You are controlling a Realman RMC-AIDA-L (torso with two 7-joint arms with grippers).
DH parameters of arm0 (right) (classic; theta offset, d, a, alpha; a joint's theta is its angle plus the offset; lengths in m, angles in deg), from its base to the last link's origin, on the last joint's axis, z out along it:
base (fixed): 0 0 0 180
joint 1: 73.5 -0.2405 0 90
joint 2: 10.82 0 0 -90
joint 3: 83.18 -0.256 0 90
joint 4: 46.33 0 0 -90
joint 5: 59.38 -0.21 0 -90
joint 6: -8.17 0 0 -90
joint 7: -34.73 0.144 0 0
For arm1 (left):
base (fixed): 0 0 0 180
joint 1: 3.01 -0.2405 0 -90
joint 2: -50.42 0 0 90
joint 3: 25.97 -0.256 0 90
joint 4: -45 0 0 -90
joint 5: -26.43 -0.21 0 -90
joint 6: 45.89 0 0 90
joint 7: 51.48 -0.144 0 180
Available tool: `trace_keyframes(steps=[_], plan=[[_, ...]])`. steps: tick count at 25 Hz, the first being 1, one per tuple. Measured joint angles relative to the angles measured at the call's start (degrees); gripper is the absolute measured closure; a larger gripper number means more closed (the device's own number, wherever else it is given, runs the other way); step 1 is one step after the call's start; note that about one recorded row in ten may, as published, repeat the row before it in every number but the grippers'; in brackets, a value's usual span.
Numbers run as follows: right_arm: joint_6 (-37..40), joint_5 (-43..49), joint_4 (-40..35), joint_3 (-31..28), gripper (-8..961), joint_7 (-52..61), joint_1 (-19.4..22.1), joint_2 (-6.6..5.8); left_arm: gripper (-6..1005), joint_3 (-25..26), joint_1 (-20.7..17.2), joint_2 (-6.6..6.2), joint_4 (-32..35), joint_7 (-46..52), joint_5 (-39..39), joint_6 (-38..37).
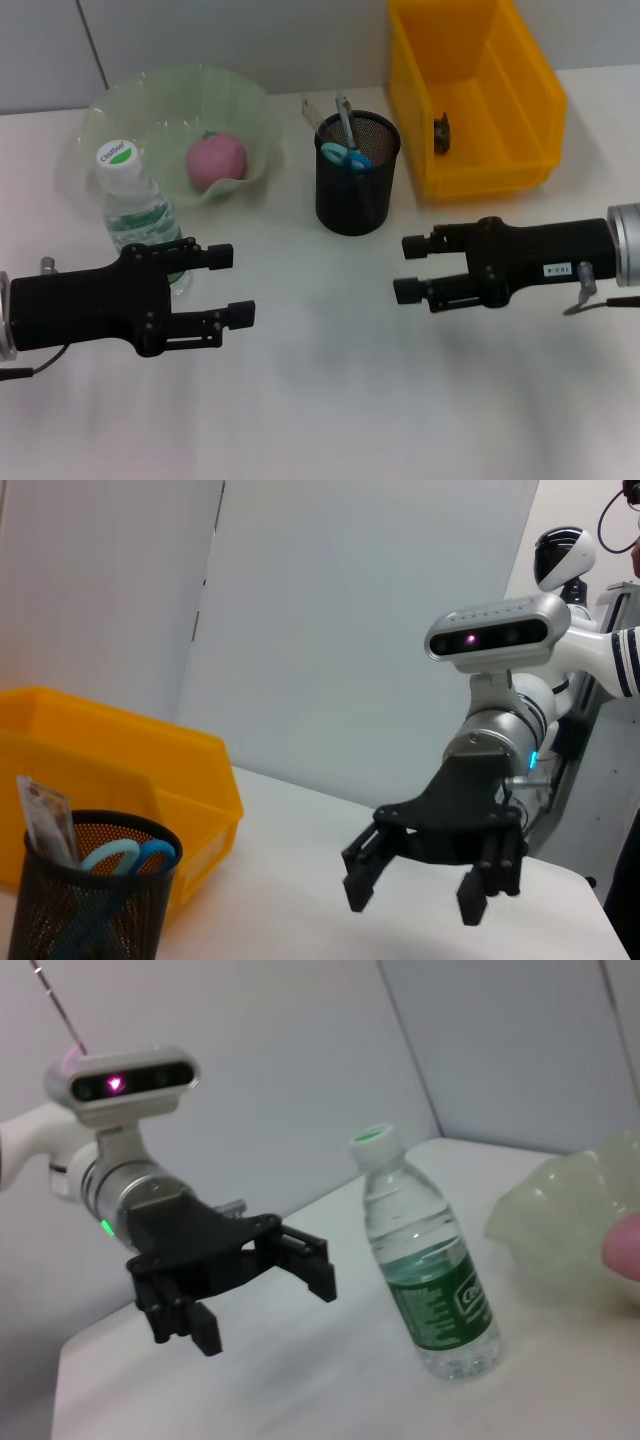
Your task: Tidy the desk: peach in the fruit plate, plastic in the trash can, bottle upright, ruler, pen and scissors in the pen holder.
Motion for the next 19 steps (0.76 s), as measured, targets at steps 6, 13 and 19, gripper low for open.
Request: trace_keyframes(steps=[6,13,19], plan=[[1.55,0.47,-0.2,-1.16,185,-0.32,0.54,-0.08,197,0.28,0.12,0.13,-0.05,0.91,-1.78,0.0],[2.31,1.25,-0.2,-1.39,185,-0.68,0.58,-0.12,197,0.35,0.23,0.33,-0.08,1.12,-2.29,0.13],[2.58,1.36,-0.26,-1.39,185,-0.69,0.52,-0.12,197,0.35,0.37,0.42,-0.08,1.15,-2.41,0.21]])
